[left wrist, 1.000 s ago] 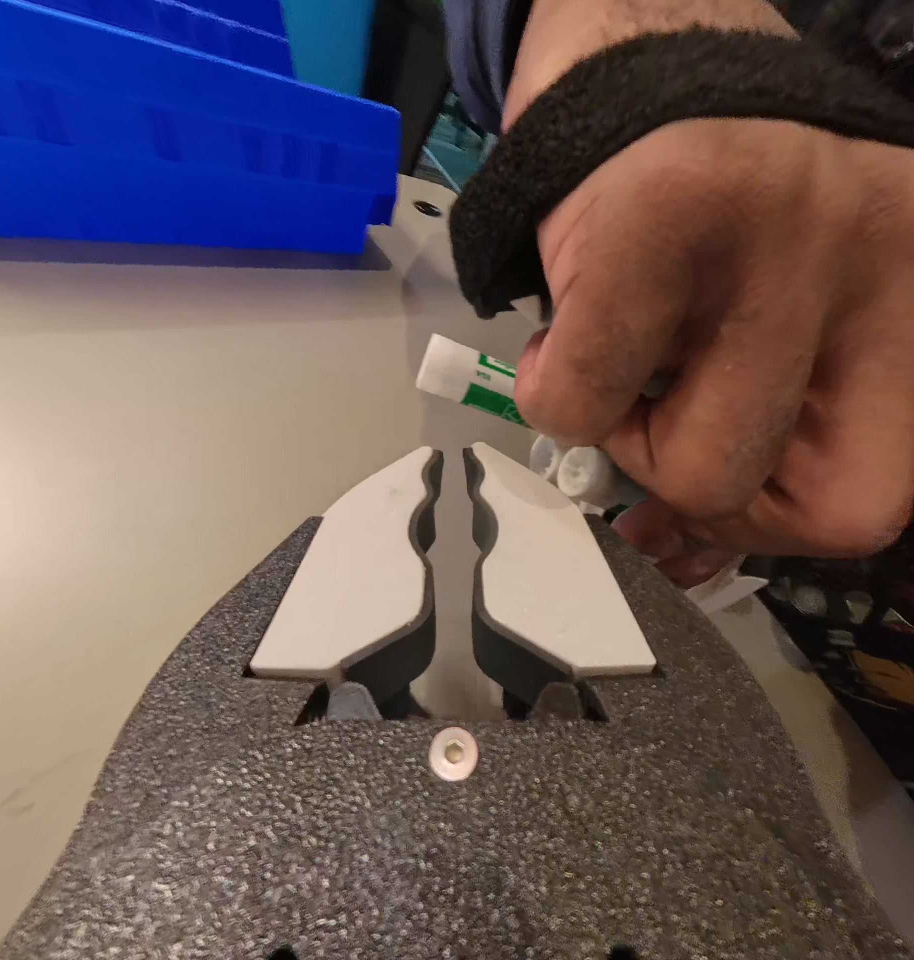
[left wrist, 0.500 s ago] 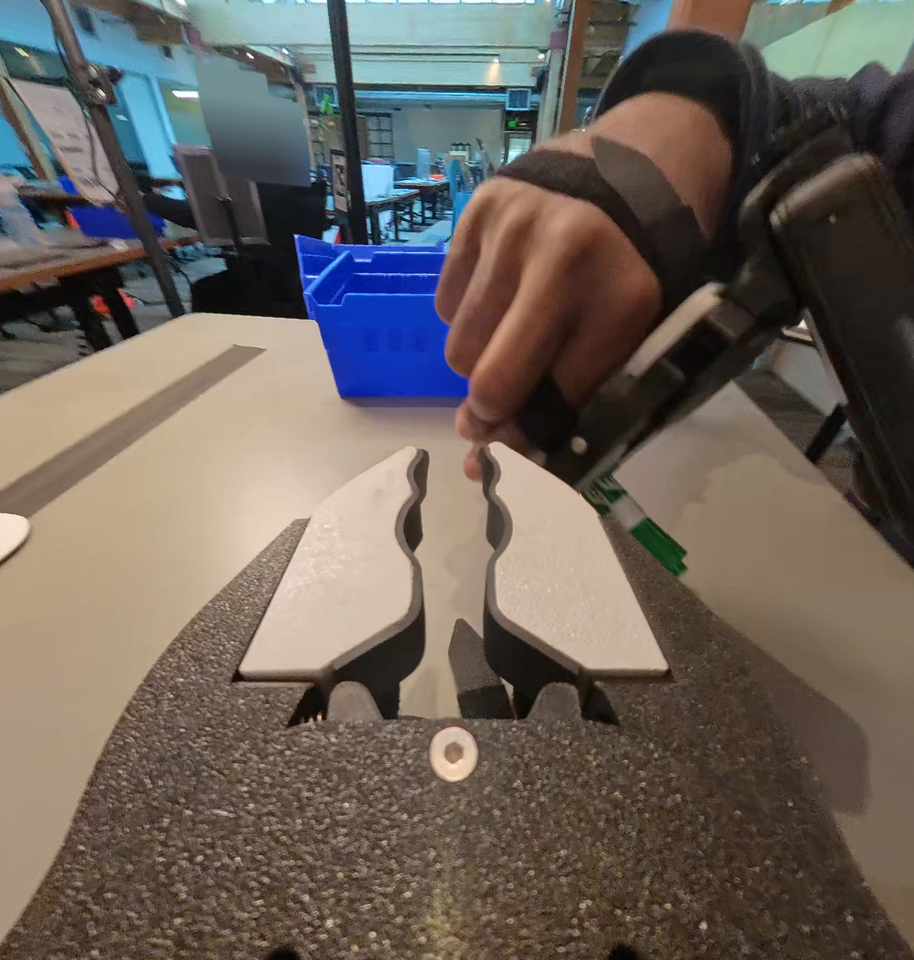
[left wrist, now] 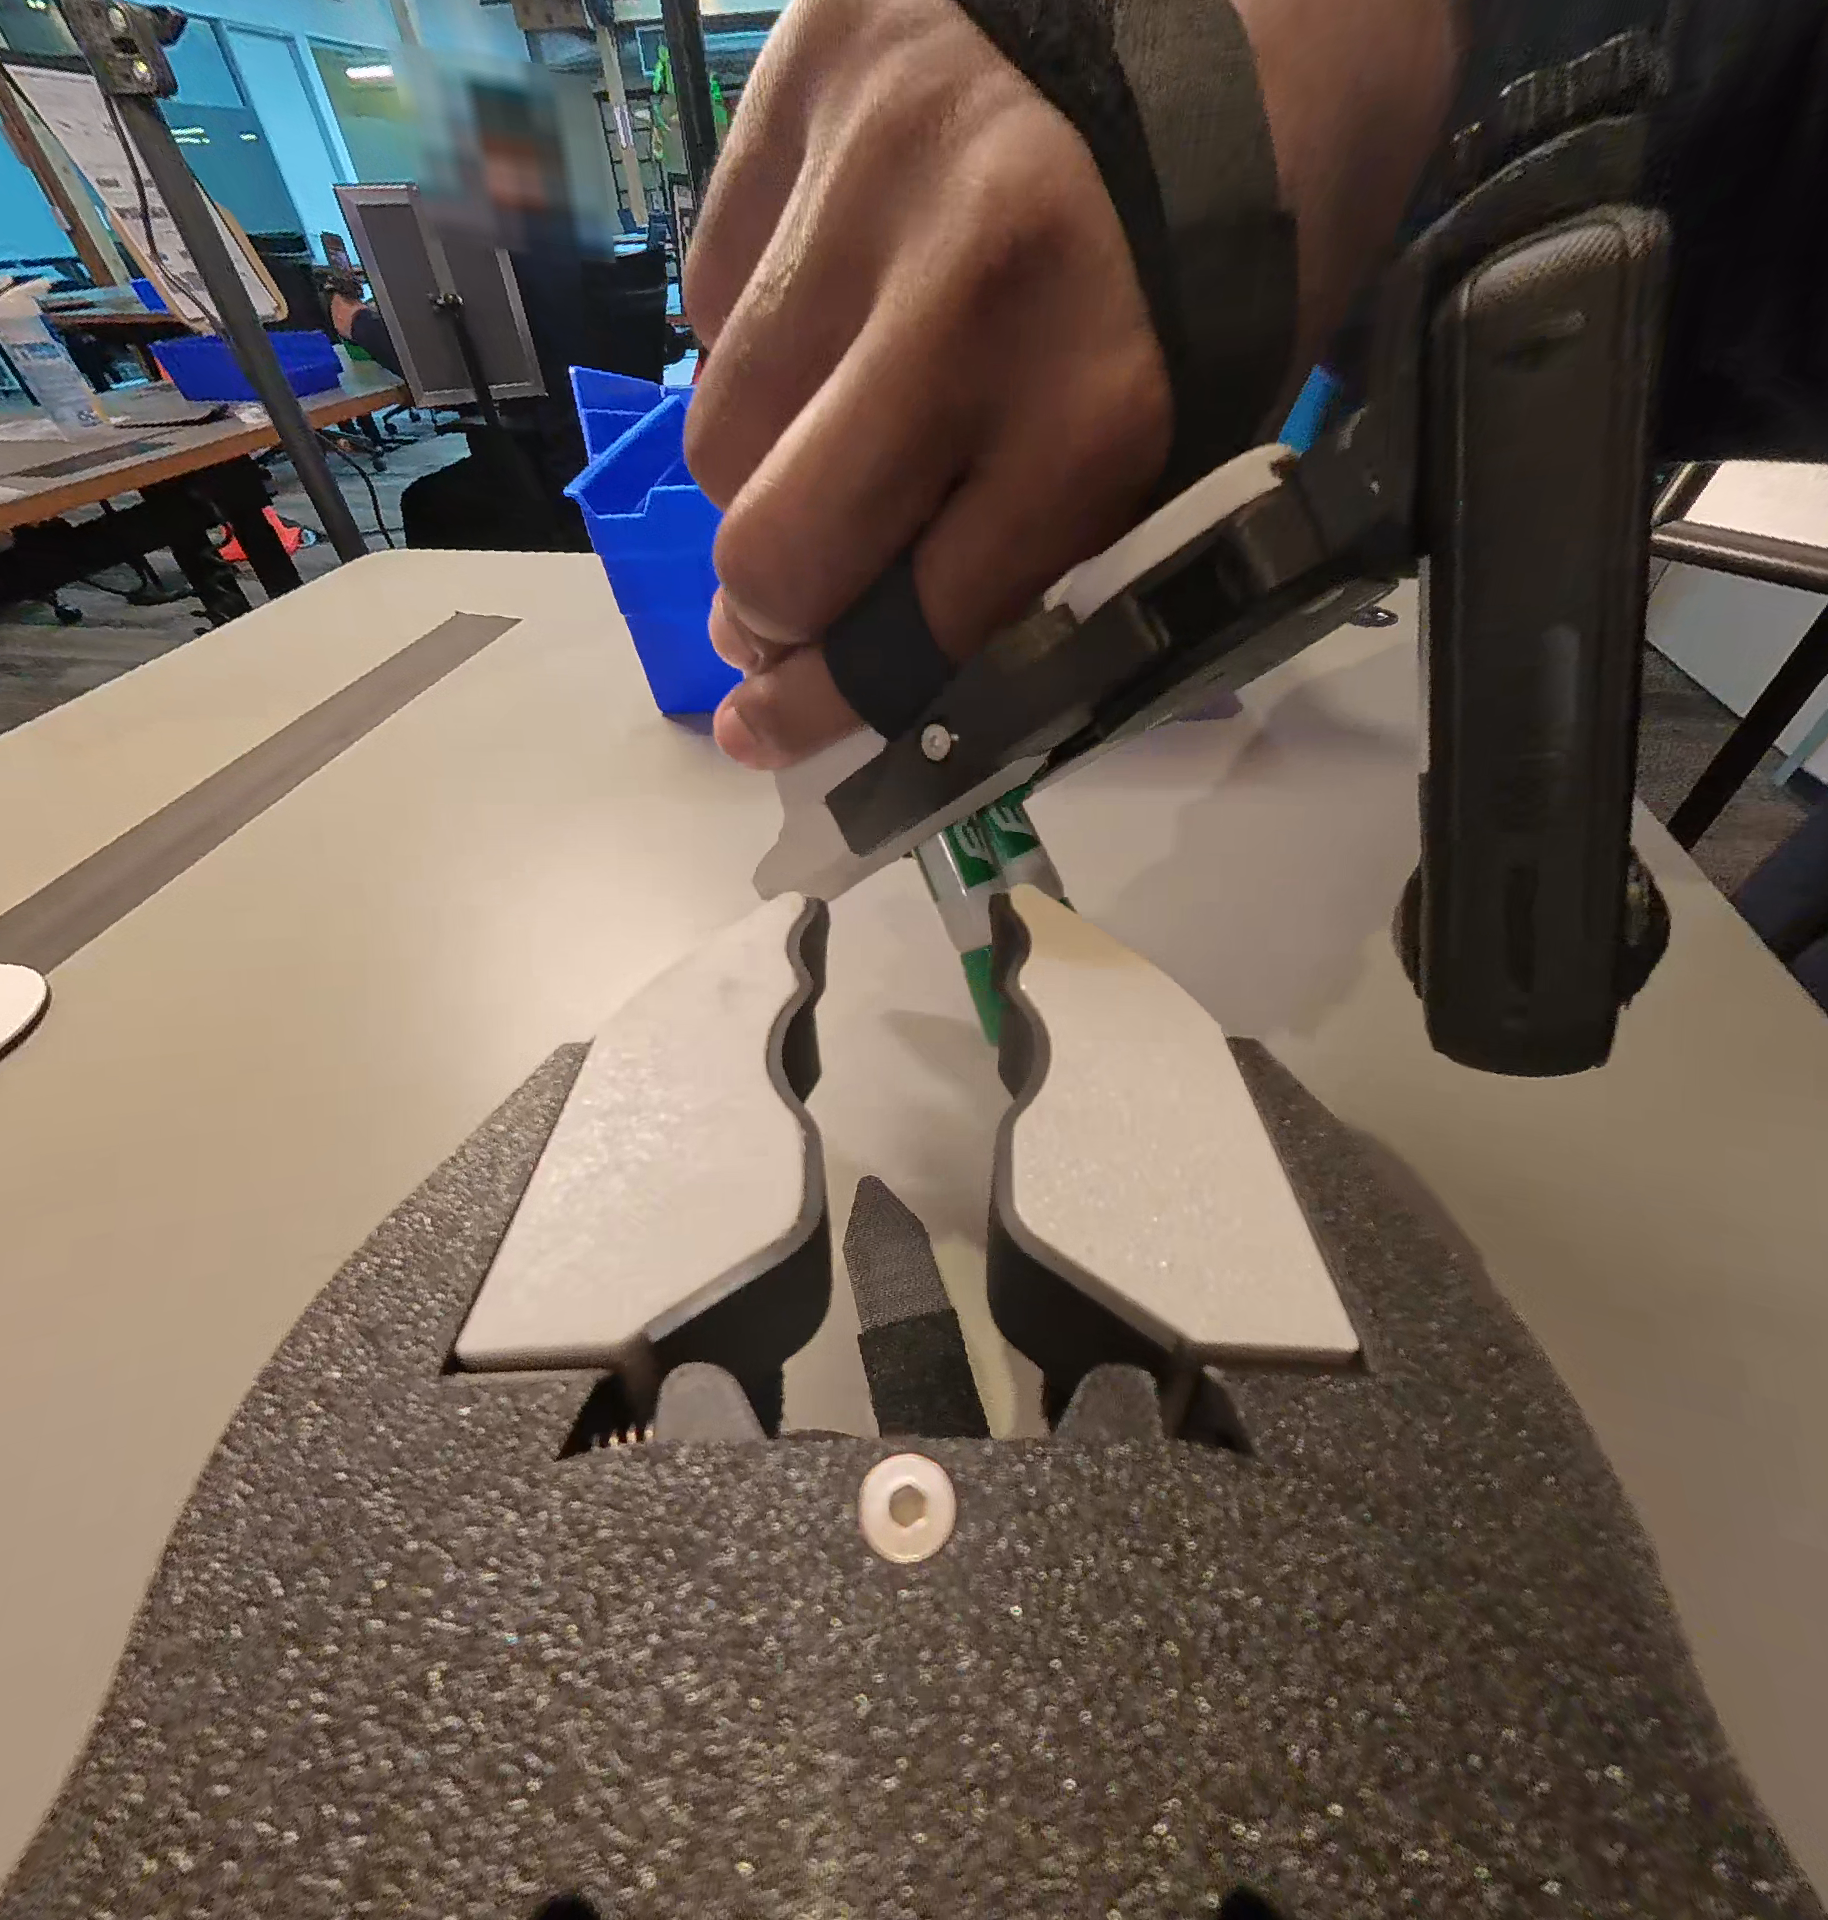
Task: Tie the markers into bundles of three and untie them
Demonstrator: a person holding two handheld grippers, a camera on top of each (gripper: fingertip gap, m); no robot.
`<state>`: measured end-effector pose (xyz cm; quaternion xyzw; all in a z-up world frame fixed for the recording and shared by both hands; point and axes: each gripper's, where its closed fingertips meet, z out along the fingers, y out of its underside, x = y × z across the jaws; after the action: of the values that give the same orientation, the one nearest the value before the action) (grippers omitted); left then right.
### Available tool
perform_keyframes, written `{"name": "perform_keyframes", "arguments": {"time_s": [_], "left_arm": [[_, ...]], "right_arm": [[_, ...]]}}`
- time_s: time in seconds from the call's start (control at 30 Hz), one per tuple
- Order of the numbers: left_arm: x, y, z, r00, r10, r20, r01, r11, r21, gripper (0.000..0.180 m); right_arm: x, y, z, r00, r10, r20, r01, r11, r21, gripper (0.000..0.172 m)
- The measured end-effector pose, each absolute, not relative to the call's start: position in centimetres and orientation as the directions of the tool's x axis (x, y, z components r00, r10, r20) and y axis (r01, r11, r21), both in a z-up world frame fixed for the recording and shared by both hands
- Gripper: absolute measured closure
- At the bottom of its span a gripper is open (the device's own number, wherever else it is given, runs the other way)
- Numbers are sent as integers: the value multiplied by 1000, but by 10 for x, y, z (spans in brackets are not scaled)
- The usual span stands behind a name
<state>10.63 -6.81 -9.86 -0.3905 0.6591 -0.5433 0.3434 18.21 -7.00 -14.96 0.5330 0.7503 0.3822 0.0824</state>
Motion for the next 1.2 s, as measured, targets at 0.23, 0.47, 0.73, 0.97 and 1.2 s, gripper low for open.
{"name": "perform_keyframes", "arguments": {"time_s": [0.23, 0.47, 0.73, 0.97, 1.2], "left_arm": [[105, -73, -102, -472, -879, -70, -141, 154, -978, 147], [105, -74, -101, -461, -880, -115, -123, 191, -974, 142], [100, -44, -63, -418, -908, -33, 43, 17, -999, 135], [107, -24, -71, -470, -760, 449, -259, -368, -893, 137], [105, -73, -108, -451, -512, 731, -603, -428, -673, 137]], "right_arm": [[183, -56, -139, -451, 822, 347, 715, 100, 692, 131], [171, -43, -135, -442, 772, 457, 772, 67, 633, 131], [132, -41, -133, -409, 660, 630, 887, 126, 444, 131], [64, -59, -143, -536, 439, 721, 843, 320, 431, 131], [26, -74, -147, -521, 336, 785, 828, 422, 369, 130]]}}
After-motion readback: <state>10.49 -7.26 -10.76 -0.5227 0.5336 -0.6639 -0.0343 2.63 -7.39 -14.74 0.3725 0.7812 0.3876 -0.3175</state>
